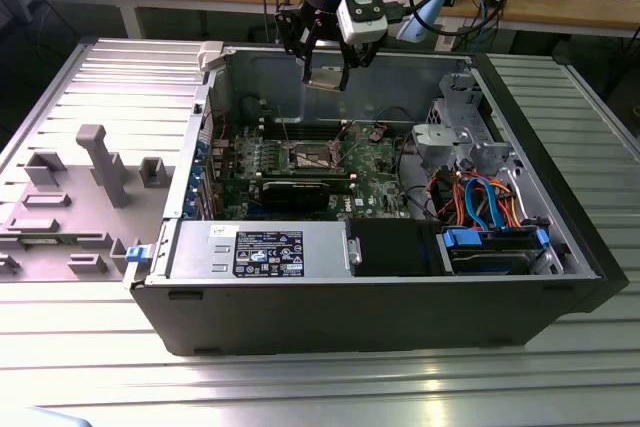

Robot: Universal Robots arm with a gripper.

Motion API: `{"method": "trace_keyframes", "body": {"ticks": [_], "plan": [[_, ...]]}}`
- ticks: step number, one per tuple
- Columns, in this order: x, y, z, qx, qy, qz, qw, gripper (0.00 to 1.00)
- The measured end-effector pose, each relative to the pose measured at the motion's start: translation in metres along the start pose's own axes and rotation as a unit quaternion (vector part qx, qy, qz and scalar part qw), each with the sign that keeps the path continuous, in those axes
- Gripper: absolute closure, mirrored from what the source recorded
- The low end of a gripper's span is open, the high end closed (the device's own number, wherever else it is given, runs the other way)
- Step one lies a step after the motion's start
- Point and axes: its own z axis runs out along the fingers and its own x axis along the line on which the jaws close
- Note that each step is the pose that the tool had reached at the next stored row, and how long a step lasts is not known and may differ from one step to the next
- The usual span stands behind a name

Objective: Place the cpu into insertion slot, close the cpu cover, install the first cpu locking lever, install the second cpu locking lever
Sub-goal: 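Place the cpu into insertion slot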

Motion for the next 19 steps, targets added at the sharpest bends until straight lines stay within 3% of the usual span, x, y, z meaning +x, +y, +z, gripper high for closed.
{"method": "trace_keyframes", "body": {"ticks": [19], "plan": [[0.0, 0.0, 0.0, -0.0001, -0.0007, 0.009, 0.99996, 0.45]]}}
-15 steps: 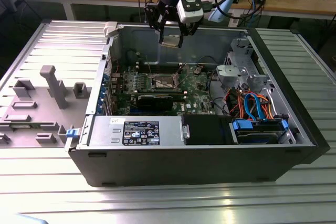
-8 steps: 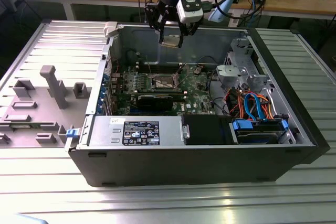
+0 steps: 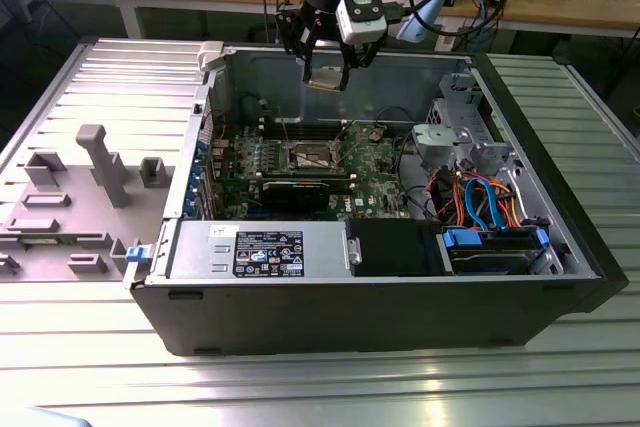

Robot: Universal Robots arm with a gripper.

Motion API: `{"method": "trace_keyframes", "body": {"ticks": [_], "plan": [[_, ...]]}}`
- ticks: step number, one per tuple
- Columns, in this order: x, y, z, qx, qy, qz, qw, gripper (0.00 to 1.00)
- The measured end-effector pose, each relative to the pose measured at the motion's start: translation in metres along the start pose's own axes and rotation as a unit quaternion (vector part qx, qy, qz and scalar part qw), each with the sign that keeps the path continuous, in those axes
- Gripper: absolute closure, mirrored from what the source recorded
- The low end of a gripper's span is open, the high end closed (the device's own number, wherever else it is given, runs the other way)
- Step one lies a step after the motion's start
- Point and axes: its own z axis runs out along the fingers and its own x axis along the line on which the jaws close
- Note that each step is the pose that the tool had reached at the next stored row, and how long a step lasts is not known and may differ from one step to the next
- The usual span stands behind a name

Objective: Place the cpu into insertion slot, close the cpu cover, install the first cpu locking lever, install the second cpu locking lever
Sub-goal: 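Place the cpu into insertion slot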

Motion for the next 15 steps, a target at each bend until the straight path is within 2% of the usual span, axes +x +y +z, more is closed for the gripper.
{"method": "trace_keyframes", "body": {"ticks": [15], "plan": [[0.0, 0.0, 0.0, -0.0002, -0.0007, 0.008, 0.99997, 0.45]]}}
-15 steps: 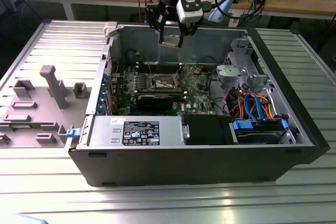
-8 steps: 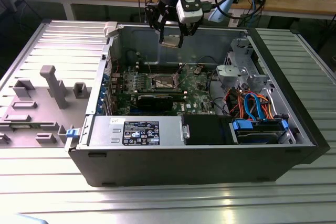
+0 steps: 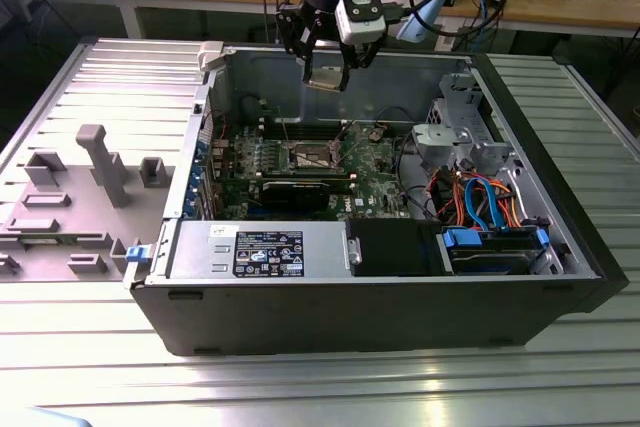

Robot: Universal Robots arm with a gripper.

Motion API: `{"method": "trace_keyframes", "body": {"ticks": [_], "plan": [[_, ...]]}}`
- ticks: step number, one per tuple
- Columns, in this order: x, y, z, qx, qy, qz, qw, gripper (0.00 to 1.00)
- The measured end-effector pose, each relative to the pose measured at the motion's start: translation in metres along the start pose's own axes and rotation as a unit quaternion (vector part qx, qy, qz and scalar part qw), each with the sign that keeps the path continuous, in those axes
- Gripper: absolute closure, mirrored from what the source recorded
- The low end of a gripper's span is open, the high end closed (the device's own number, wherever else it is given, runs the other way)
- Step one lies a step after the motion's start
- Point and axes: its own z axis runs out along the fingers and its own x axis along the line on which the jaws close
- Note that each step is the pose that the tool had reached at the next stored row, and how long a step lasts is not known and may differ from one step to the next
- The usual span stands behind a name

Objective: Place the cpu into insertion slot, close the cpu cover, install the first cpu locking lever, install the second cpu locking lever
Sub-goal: 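Place the cpu into insertion slot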

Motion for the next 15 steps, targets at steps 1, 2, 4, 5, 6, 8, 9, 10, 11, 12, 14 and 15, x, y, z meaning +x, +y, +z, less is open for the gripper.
{"method": "trace_keyframes", "body": {"ticks": [1, 2, 4, 5, 6, 8, 9, 10, 11, 12, 14, 15], "plan": [[0.0, 0.0, 0.0, 0.0, -0.0001, 0.001, 1.0, 0.45], [0.0, 0.0, 0.0, 0.0, -0.0001, 0.001, 1.0, 0.45], [0.0, 0.0, 0.0, 0.0, -0.0001, 0.002, 1.0, 0.45], [0.0, 0.0, 0.0, -0.0001, -0.0002, 0.002, 1.0, 0.45], [0.0, 0.0, 0.0, -0.0001, -0.0002, 0.002, 1.0, 0.45], [0.0, 0.0, 0.0, -0.0001, -0.0003, 0.004, 0.99999, 0.45], [0.0, 0.0, 0.0, -0.0001, -0.0003, 0.004, 0.99999, 0.45], [0.0, 0.0, 0.0, -0.0001, -0.0004, 0.004, 0.99999, 0.45], [0.0, 0.0, 0.0, -0.0001, -0.0004, 0.005, 0.99999, 0.45], [0.0, 0.0, 0.0, -0.0001, -0.0005, 0.006, 0.99998, 0.45], [0.0, 0.0, 0.0, -0.0002, -0.0006, 0.006, 0.99998, 0.45], [0.0, 0.0, 0.0, -0.0001, -0.0006, 0.007, 0.99998, 0.45]]}}
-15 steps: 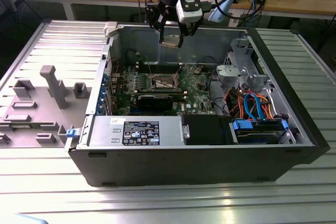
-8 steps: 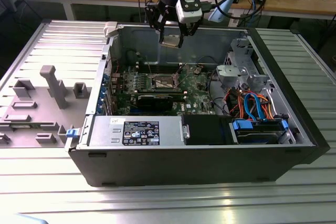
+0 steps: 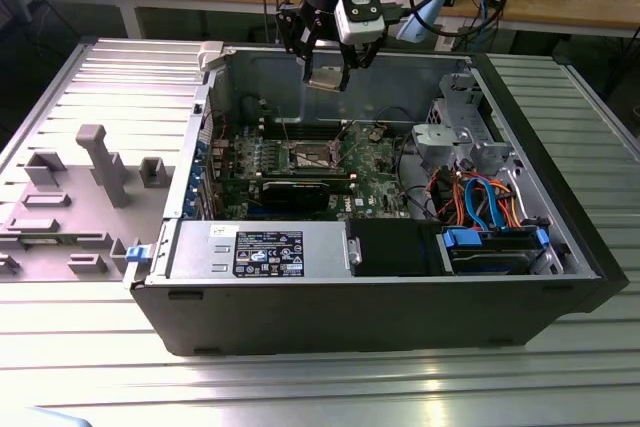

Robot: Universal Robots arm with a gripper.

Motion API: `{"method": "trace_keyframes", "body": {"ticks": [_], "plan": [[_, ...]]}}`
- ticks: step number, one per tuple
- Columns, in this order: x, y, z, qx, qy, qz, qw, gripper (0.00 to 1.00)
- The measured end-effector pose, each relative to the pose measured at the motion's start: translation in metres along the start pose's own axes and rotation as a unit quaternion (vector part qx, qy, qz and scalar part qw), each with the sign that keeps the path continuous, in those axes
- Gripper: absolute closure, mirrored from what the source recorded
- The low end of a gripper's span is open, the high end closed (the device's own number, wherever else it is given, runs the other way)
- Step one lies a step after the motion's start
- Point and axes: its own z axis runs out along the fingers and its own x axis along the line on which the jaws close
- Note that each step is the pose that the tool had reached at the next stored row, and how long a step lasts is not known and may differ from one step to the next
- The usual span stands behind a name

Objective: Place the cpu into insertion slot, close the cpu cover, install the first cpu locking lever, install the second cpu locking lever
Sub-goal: 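Place the cpu into insertion slot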

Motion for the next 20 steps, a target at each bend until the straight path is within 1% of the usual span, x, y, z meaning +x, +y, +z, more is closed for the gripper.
{"method": "trace_keyframes", "body": {"ticks": [20], "plan": [[0.0, 0.0, 0.0, -0.0002, -0.0007, 0.008, 0.99997, 0.45]]}}
